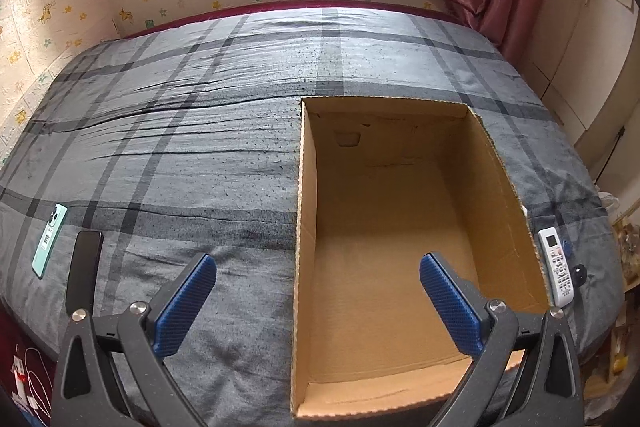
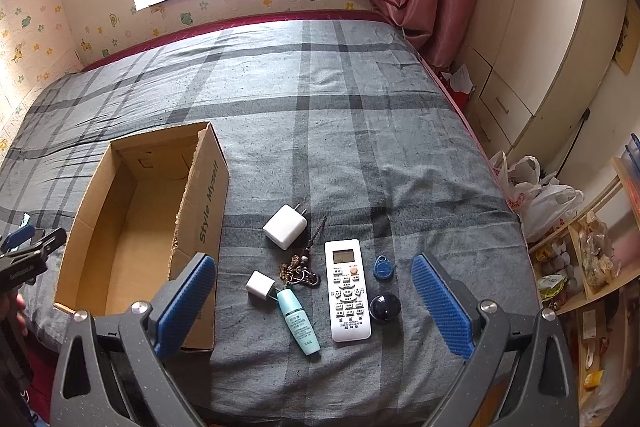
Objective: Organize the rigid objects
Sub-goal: 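Clamp the box side wall with the left gripper while the right tool approaches the objects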
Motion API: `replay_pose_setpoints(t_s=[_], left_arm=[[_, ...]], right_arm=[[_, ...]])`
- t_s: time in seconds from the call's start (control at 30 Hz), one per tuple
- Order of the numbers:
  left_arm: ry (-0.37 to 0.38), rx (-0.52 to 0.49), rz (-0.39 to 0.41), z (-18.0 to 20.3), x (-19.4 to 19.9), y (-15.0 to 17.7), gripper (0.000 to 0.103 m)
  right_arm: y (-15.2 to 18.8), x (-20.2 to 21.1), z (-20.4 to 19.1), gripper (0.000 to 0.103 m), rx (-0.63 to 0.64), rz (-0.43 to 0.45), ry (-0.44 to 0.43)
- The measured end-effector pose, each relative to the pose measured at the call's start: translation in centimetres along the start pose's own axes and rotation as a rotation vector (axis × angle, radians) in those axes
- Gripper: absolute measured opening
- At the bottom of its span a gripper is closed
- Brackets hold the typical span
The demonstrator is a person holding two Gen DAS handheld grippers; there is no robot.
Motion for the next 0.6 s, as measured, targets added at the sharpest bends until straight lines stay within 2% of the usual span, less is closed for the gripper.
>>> replay_pose_setpoints(t_s=[0.1,0.23,0.33,0.4,0.47,0.53,0.57,0.6], left_arm=[[-0.027,-0.027,-0.04,-0.5,-3.1,-0.2,0.103],[-0.027,-0.028,-0.084,-1.3,-6.1,0.1,0.103],[-0.025,-0.023,-0.106,-1.5,-7.4,0.2,0.097],[-0.029,-0.029,-0.117,-1.5,-7.9,0.3,0.082],[-0.033,-0.047,-0.122,-1.3,-8.2,0.3,0.07],[-0.011,-0.056,-0.134,-1.2,-8.5,0.3,0.051],[0.001,-0.057,-0.146,-1.3,-8.8,0.4,0.028],[0.012,-0.062,-0.151,-1.1,-9.0,0.4,0.015]], right_arm=[[0.2,-0.7,0.1,0.101,0.0,-0.009,0.007],[0.5,-1.8,0.5,0.101,-0.009,-0.025,0.015],[0.9,-2.6,0.9,0.101,-0.022,-0.04,0.019],[1.1,-3.1,1.2,0.101,-0.031,-0.051,0.019],[1.3,-3.4,1.3,0.101,-0.036,-0.059,0.021],[1.5,-3.7,1.4,0.101,-0.037,-0.063,0.023],[1.5,-3.8,1.4,0.101,-0.035,-0.065,0.024],[1.6,-3.8,1.4,0.101,-0.034,-0.066,0.025]])
Point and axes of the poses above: each gripper's, at about its wrist camera, not at the fingertips, and x roughly against the way its jaws point, z to its right, y to its underside, the point moved 2 cm from there along -x, roughly the way its jaws point, and after that the axes turned 3 degrees about x, right-handed, at the moved point
